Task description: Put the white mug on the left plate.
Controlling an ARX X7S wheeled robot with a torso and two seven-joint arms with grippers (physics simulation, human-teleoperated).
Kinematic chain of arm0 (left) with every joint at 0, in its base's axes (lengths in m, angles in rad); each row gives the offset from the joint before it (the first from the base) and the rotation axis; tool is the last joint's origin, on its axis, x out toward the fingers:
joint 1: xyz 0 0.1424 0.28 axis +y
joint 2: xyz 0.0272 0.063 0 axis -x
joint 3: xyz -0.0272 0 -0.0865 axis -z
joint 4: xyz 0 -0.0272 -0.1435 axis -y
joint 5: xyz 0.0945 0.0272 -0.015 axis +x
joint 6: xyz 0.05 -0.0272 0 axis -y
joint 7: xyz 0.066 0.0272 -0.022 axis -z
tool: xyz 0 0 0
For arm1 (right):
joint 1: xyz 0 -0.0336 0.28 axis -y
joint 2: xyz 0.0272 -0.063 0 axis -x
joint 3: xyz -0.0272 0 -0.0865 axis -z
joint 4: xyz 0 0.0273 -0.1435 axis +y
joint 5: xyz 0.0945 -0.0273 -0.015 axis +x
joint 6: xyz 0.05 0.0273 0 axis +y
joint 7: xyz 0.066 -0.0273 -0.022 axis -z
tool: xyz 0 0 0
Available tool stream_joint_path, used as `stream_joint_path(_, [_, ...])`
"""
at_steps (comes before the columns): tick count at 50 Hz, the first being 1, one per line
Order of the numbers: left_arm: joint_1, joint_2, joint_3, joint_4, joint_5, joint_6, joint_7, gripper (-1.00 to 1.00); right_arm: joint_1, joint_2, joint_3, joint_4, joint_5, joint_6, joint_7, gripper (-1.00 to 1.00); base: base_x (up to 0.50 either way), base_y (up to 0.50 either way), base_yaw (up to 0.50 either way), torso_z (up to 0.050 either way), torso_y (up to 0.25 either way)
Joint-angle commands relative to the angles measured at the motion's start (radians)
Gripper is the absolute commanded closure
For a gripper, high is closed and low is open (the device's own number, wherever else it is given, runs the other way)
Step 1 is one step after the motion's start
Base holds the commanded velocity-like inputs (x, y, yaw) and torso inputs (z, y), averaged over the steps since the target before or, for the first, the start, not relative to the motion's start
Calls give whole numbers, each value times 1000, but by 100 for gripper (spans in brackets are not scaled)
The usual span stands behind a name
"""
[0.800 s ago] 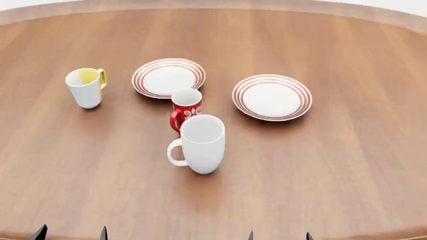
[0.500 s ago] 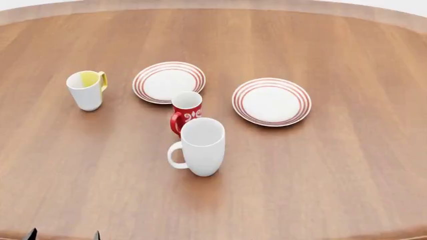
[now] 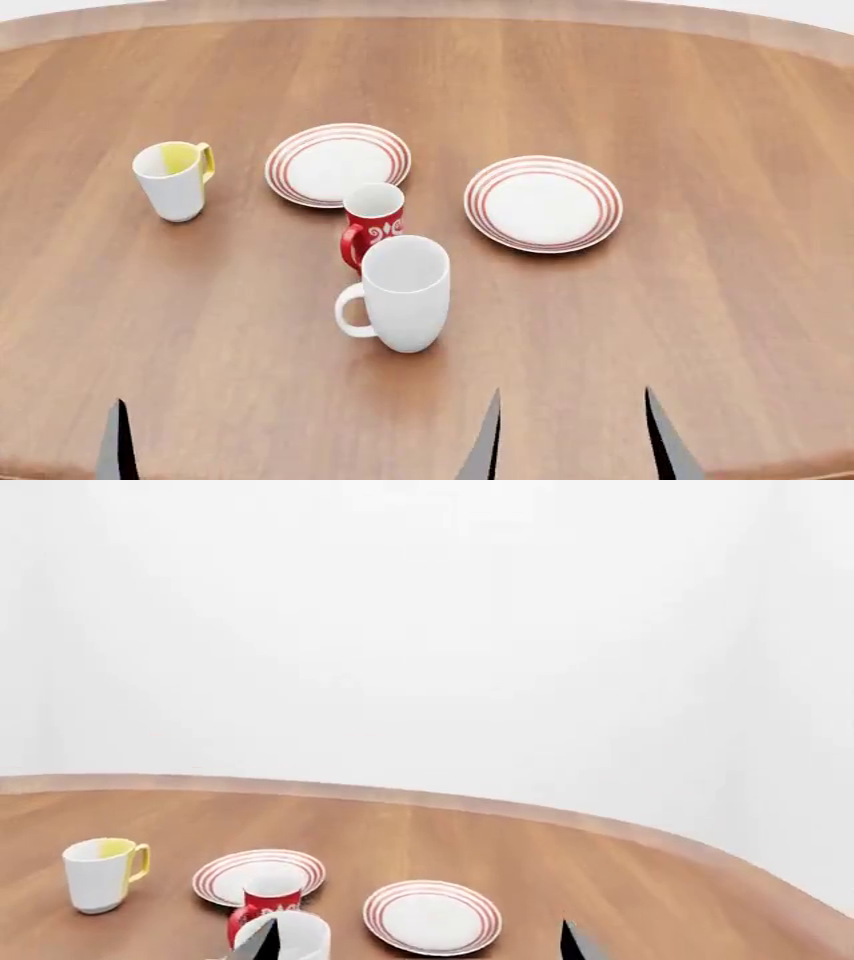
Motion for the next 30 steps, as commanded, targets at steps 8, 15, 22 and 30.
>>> stream_joint_path(8, [10, -41, -31, 369, -96, -232, -53, -100, 59, 5, -52, -340, -22, 183, 15, -100, 0, 0, 0, 0, 0])
stream_joint_path(15, [15, -55, -22, 373, -101, -232, -62, -100, 48, 3, -40, -341, 5, 166, 6, -100, 94, 0, 0, 0, 0])
stream_joint_path(22, [20, -66, -14, 376, -108, -223, -68, -100, 50, -1, -42, -341, 3, 177, -4, -100, 500, 0, 0, 0, 0])
stream_joint_path(30, [31, -79, -6, 373, -114, -199, -72, -100, 52, -9, -37, -341, 1, 191, -9, -100, 500, 0, 0, 0, 0])
